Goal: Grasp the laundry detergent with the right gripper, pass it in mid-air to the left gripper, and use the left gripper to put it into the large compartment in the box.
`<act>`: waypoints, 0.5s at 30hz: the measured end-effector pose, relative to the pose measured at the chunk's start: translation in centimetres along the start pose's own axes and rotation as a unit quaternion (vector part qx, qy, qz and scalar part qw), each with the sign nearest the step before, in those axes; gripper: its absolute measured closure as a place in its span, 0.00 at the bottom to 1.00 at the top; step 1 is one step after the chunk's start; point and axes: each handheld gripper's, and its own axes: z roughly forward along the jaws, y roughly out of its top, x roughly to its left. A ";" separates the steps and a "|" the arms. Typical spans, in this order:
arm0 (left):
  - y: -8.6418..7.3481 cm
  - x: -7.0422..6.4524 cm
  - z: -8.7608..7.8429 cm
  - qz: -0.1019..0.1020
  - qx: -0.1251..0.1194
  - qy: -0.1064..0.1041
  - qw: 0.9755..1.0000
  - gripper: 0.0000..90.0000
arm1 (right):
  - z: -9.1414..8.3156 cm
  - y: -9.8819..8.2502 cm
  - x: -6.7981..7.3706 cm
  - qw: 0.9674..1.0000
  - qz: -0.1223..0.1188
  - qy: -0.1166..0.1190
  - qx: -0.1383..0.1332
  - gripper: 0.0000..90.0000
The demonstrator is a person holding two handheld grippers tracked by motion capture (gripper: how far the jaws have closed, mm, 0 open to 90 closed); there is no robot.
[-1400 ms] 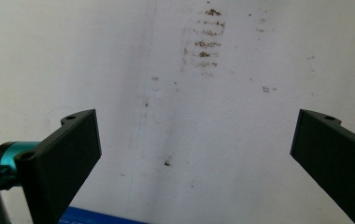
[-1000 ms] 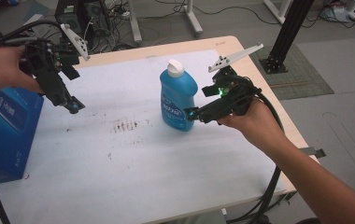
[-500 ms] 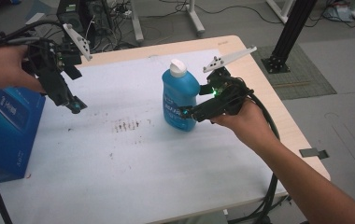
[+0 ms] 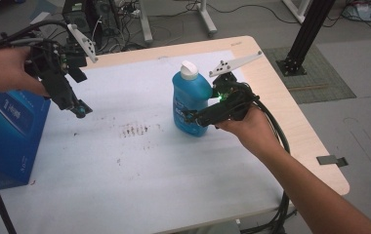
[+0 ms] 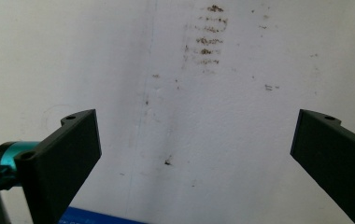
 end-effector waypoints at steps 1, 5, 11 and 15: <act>0.0 0.0 0.0 0.000 -0.001 0.000 1.000 0.02 | 0.1 0.0 0.0 1.000 0.000 -0.001 0.000 0.12; 0.0 0.0 0.1 0.001 -0.001 0.000 1.000 0.02 | 0.2 -0.2 -0.1 1.000 -0.002 0.002 -0.007 0.18; 0.0 0.0 0.0 -0.001 -0.001 0.000 1.000 0.02 | 0.3 -0.5 -0.2 1.000 -0.002 0.005 -0.015 0.22; 0.0 0.0 0.1 -0.001 -0.002 -0.001 1.000 0.02 | 0.4 -0.7 -0.2 1.000 -0.001 0.001 -0.022 0.24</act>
